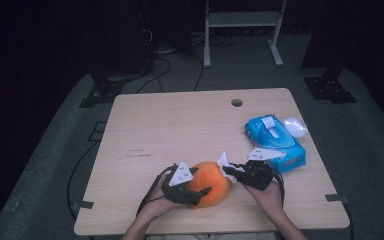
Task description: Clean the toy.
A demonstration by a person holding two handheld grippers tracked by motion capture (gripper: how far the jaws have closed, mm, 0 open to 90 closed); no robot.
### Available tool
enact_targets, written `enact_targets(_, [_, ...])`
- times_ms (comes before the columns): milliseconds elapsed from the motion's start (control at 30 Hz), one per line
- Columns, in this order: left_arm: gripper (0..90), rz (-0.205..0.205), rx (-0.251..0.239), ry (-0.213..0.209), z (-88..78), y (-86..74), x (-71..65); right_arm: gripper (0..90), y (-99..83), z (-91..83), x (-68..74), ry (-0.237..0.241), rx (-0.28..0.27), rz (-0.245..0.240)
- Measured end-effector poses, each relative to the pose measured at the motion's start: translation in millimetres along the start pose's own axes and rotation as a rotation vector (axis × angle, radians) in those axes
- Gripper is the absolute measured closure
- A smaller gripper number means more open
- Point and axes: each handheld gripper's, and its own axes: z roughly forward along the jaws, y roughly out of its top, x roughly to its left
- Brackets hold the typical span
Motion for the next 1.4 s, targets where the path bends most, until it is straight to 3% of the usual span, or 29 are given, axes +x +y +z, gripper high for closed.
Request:
enact_targets(67, [24.1, 0.004, 0.002, -0.001, 0.0, 0.4, -0.3, 79.4, -0.1, 1.7, 3.7, -0.005, 0.010, -0.027])
enact_targets(267, [24.0, 0.001, -0.002, 0.001, -0.1, 0.3, 0.0, 79.2, -12.7, 5.2, -13.8, -0.034, 0.045, 0.045])
enact_targets(333, [23.3, -0.002, 0.000, -0.001, 0.3, 0.8, 0.9, 79.5, -7.9, 3.4, -5.6, -0.046, 0.035, 0.006])
enact_targets(433, [23.3, -0.008, -0.008, 0.003, 3.2, 1.8, -0.1, 79.4, 2.1, 1.2, 11.5, -0.009, 0.003, -0.045])
enact_targets(533, [22.9, 0.007, -0.001, 0.010, 4.0, 3.8, -1.5, 79.4, 5.3, 4.5, 22.9, -0.029, 0.018, -0.120])
enact_targets(633, [19.0, 0.009, -0.026, -0.007, -0.4, 8.1, -0.4, 79.4, -0.6, 7.2, 13.7, -0.034, 0.034, -0.093])
enact_targets(733, [13.3, -0.004, -0.062, -0.018, -7.7, 11.7, 1.3, 79.4, -3.5, 5.2, 5.6, -0.069, 0.037, -0.075])
enact_targets(833, [13.7, -0.006, -0.034, -0.007, -6.8, 7.9, 3.6, 79.4, -4.5, 3.0, -2.7, -0.085, 0.038, -0.050])
enact_targets(933, [19.2, -0.007, -0.010, 0.004, -2.8, 4.9, 4.0, 79.5, -3.1, 3.0, -1.0, -0.093, 0.036, -0.053])
enact_targets(1000, [20.2, 0.002, -0.006, 0.013, -1.7, 5.4, 2.6, 79.7, 0.9, 1.4, 8.0, -0.100, 0.022, -0.090])
enact_targets(1100, [20.5, 0.006, -0.004, 0.020, -0.6, 6.3, 0.3, 79.6, 6.1, 0.7, 22.5, -0.052, -0.004, -0.130])
enact_targets(1167, [20.1, 0.012, -0.001, 0.022, -2.6, 7.3, 0.8, 79.6, 7.7, 3.2, 29.1, -0.064, 0.009, -0.177])
enact_targets(1300, [12.8, -0.016, -0.049, 0.017, -11.3, 9.9, 6.9, 79.7, 3.4, 4.1, 15.4, -0.081, 0.024, -0.136])
enact_targets(1400, [10.9, -0.050, -0.043, -0.003, -11.8, 6.9, 12.0, 79.7, 2.6, 0.1, 3.6, -0.112, 0.022, -0.099])
